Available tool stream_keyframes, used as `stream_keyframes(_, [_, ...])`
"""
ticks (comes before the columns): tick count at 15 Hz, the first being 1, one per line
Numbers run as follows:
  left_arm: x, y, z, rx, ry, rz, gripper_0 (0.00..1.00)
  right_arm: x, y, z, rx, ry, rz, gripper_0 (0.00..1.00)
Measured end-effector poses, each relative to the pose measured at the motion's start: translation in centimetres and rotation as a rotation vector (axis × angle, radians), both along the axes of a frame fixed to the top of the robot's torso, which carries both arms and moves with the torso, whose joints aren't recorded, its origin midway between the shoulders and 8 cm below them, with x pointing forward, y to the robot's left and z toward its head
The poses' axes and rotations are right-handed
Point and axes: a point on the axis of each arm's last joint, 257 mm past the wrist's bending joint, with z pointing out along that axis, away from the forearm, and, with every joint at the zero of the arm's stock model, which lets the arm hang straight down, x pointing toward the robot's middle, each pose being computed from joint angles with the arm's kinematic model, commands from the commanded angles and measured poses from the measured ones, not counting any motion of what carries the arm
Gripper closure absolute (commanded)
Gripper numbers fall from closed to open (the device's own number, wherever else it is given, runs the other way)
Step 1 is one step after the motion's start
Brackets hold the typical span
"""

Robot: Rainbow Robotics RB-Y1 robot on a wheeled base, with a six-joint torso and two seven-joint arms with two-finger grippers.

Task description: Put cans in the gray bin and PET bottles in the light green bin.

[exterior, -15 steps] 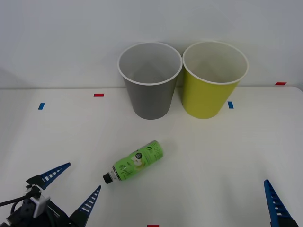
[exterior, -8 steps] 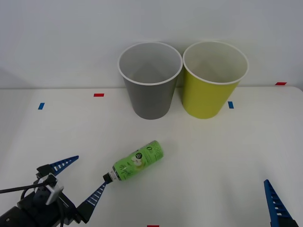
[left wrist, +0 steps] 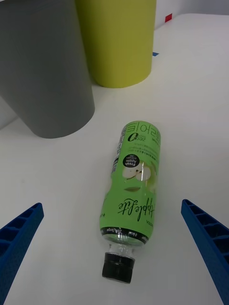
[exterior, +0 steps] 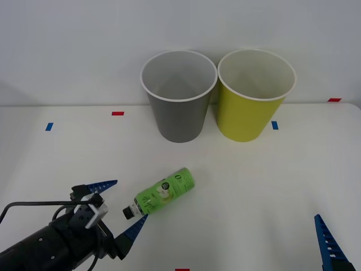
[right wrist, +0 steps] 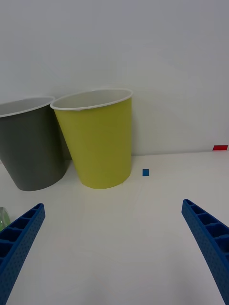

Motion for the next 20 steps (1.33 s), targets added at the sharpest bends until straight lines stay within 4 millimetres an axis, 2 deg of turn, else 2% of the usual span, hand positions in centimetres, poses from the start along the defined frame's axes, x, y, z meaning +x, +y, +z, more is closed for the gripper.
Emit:
stream_keyframes(3, [1.9,-0.8,0.4,0.086,-0.018,-0.016,0.00,0.0,0.0,0.0,0.000,0.000,0.000,0.00])
stream_keyframes(7, [3.0,-3.3,0.0,0.149,-0.023,-0.019,0.00,0.0,0.0,0.0,0.000,0.000,0.000,0.00])
stream_keyframes(11, [4.4,-4.6,0.1,0.228,-0.022,-0.023,0.00,0.0,0.0,0.0,0.000,0.000,0.000,0.00])
stream_keyframes(15, [4.7,-6.7,0.1,0.220,0.022,-0.013,0.00,0.0,0.0,0.0,0.000,0.000,0.000,0.00])
stream_keyframes(20, [4.7,-8.1,-0.1,0.231,0.062,-0.004,0.00,0.0,0.0,0.0,0.000,0.000,0.000,0.00])
